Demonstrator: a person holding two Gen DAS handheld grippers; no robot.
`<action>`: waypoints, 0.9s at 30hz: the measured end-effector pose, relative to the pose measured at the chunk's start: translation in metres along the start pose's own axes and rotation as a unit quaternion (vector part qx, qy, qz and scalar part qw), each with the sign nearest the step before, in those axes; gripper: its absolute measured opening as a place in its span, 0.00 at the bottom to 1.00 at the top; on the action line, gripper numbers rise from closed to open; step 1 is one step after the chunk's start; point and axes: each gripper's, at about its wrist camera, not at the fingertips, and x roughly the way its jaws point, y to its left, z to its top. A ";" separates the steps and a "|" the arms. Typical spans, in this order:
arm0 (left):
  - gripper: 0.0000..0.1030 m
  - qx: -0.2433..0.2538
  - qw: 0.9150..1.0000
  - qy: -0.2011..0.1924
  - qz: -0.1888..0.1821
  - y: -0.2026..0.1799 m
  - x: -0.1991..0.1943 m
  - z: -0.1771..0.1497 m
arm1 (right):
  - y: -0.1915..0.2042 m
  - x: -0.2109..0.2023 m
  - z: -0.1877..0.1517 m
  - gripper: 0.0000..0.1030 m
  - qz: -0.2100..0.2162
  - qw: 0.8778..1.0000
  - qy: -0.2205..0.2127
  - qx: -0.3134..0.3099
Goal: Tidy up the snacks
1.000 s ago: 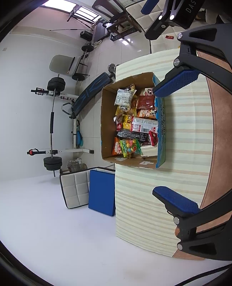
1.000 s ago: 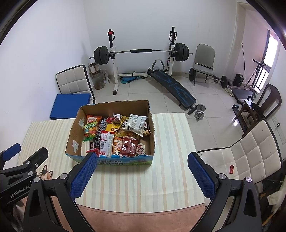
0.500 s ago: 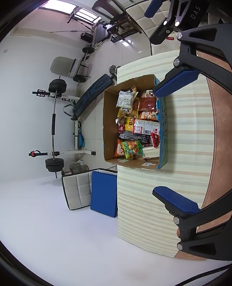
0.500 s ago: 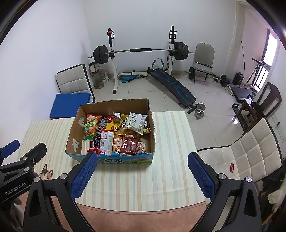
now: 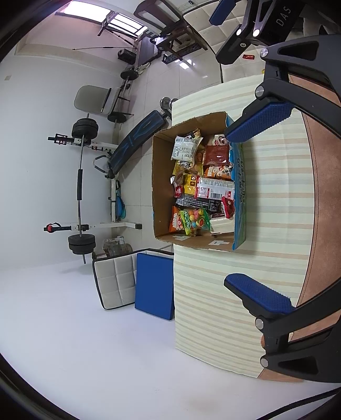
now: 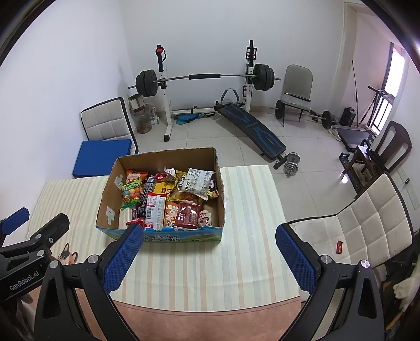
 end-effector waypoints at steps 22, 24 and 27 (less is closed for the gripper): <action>1.00 0.002 1.000 -0.001 0.000 -0.001 -0.002 -0.001 | -0.002 -0.005 0.002 1.00 0.000 1.000 -0.001 -0.001; 0.99 0.002 1.000 -0.002 -0.001 -0.001 -0.002 -0.001 | -0.002 -0.005 0.002 1.00 0.001 1.000 -0.001 0.000; 0.99 0.002 1.000 -0.002 0.000 -0.002 -0.002 -0.001 | -0.002 -0.005 0.002 1.00 0.001 1.000 0.000 0.000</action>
